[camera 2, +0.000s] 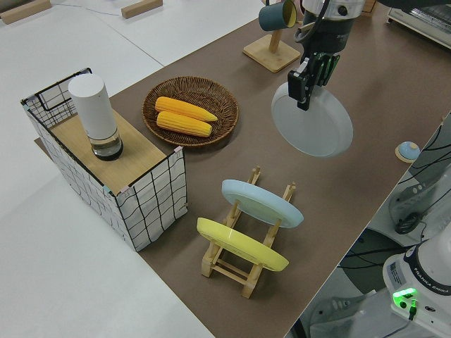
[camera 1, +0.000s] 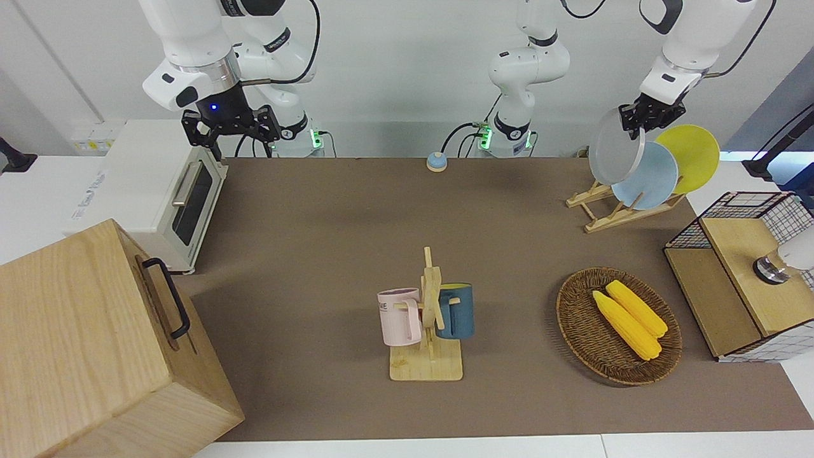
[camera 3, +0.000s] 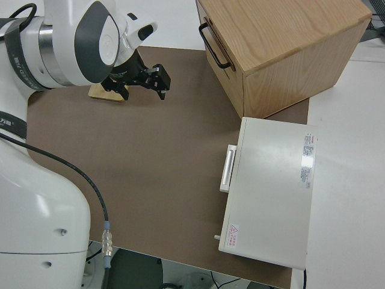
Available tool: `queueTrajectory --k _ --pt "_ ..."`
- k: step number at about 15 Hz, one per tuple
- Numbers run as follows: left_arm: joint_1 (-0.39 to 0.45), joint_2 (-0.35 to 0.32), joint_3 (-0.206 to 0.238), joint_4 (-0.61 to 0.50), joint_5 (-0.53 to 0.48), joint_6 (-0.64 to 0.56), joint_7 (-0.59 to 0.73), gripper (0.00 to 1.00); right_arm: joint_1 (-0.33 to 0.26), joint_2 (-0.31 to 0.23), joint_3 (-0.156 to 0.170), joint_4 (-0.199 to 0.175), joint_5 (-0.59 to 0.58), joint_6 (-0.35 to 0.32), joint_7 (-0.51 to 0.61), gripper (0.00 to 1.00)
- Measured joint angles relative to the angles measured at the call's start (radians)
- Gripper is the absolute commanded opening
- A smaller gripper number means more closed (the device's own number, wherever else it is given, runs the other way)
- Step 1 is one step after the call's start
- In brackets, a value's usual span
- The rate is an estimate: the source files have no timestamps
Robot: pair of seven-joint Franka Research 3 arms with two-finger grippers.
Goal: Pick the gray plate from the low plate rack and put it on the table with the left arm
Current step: 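Lift the gray plate out of the rack and carry it toward the table center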
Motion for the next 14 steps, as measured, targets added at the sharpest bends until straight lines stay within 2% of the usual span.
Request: queueTrajectory --k 4,7,10,14 --pt "-0.001 -0.012 -0.080 0.036 -0.030 -0.076 -0.120 0.00 0.000 0.000 0.000 0.000 0.000 0.000 0.000 0.983" --pt "-0.002 -0.020 -0.102 0.036 -0.105 -0.086 -0.158 0.00 0.000 0.000 0.000 0.000 0.000 0.000 0.000 0.983" --pt "0.001 -0.019 -0.089 0.035 -0.221 -0.086 -0.163 0.00 0.000 0.000 0.000 0.000 0.000 0.000 0.000 0.983" --pt "0.001 -0.001 -0.045 -0.001 -0.352 -0.078 -0.160 0.00 0.000 0.000 0.000 0.000 0.000 0.000 0.000 0.983"
